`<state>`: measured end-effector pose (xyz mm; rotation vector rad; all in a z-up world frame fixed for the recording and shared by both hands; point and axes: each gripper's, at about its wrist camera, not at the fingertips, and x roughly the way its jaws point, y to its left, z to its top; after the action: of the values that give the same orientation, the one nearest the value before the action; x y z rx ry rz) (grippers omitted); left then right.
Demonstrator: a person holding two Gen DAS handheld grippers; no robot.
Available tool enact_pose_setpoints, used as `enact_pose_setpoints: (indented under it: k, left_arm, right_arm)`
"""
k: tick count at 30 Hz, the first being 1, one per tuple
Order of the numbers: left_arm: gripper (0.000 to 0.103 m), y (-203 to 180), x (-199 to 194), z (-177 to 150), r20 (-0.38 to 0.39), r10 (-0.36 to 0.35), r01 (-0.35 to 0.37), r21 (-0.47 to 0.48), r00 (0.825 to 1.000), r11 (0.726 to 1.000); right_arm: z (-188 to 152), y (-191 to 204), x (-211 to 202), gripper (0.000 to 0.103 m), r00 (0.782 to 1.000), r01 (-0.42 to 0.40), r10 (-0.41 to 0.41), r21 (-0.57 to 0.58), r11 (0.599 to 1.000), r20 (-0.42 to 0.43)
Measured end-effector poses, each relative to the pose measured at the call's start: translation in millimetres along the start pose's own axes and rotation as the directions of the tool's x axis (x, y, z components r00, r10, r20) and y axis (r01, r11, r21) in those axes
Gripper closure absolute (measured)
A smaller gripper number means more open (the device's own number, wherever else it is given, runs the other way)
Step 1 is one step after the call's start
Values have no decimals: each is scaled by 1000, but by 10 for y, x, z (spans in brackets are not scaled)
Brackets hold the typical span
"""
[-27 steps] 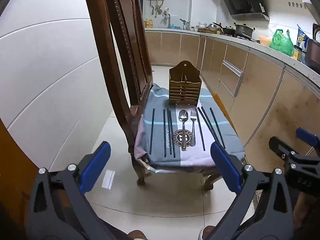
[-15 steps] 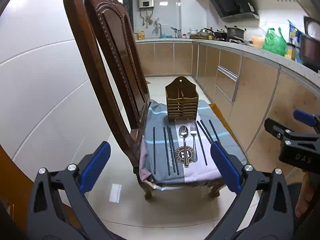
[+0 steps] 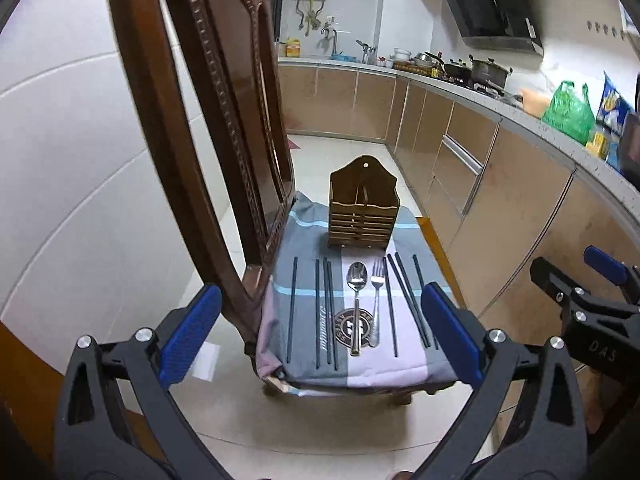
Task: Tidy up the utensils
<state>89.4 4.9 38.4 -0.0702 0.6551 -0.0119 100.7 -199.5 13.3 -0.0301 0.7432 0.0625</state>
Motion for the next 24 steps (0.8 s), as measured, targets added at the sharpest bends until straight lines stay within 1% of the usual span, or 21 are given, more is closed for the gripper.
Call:
enact_pose_setpoints:
  k: [2, 3, 5, 6, 7, 8, 10, 11, 14, 15, 16, 17, 18, 20, 22, 24]
  left_arm:
    - [4, -49, 81, -65, 12, 24, -25, 38, 1000, 999]
    - [4, -62, 134, -100, 1, 36, -36, 48, 999, 998]
    - [4, -52, 223, -181, -2, 54, -54, 51, 999, 997]
    - [4, -40, 293, -243, -5, 56, -55, 45, 998, 997]
    - [4, -34, 363, -296, -20, 45, -45, 44, 999, 998]
    - [4, -47, 403, -337, -33, 38, -37, 54, 999, 998]
    - [4, -46, 509, -412, -46, 30, -26, 73, 999, 997]
    - [4, -34, 550, -443, -37, 33, -30, 80, 999, 996]
    - [4, -8, 637, -517, 48, 76, -79, 84, 996, 993]
    - [4, -1, 670, -536, 48, 70, -74, 93, 996, 993]
    - [4, 2, 694, -548, 45, 45, -49, 101, 998, 994]
    - [4, 13, 744, -564, 26, 1, -4, 105, 1000, 994]
    - [4, 15, 793, -568, -5, -17, 17, 101, 1000, 995]
    - [4, 31, 863, -581, -47, -55, 58, 57, 997, 997]
    - [4, 36, 923, -602, -71, -69, 71, 18, 995, 997]
    - [4, 13, 972, -603, -85, -90, 91, 7, 992, 996]
  right_arm:
    - [-85, -21, 90, 3, 1000, 6, -6, 12, 1000, -8]
    - [-110, -35, 131, 3, 1000, 9, -9, 16, 1000, -15]
    - [-195, -68, 239, 3, 1000, 13, -12, 27, 1000, -24]
    - [-229, -87, 288, 3, 1000, 19, -19, 34, 999, -18]
    - [-280, -113, 358, 3, 999, 37, -36, 46, 998, -9]
    - [-317, -130, 426, 3, 999, 38, -37, 52, 998, -10]
    - [-388, -154, 553, 3, 1000, 17, -15, 64, 998, -21]
    - [-413, -155, 594, 3, 1000, 13, -12, 66, 998, -24]
    - [-476, -111, 745, 3, 999, 2, -1, 42, 999, -41]
    - [-487, -98, 790, 3, 999, 10, -9, 30, 999, -46]
    - [-497, -81, 836, 3, 999, 11, -10, 18, 1000, -52]
    - [-504, -72, 871, 3, 999, 8, -7, 16, 1000, -52]
    - [-507, -70, 895, 3, 999, 8, -7, 18, 1000, -50]
    - [-508, -68, 948, 3, 998, -8, 10, 30, 1000, -63]
    - [-511, -58, 975, 3, 998, -22, 24, 41, 999, -63]
    - [-517, -38, 991, 3, 998, -21, 23, 34, 999, -56]
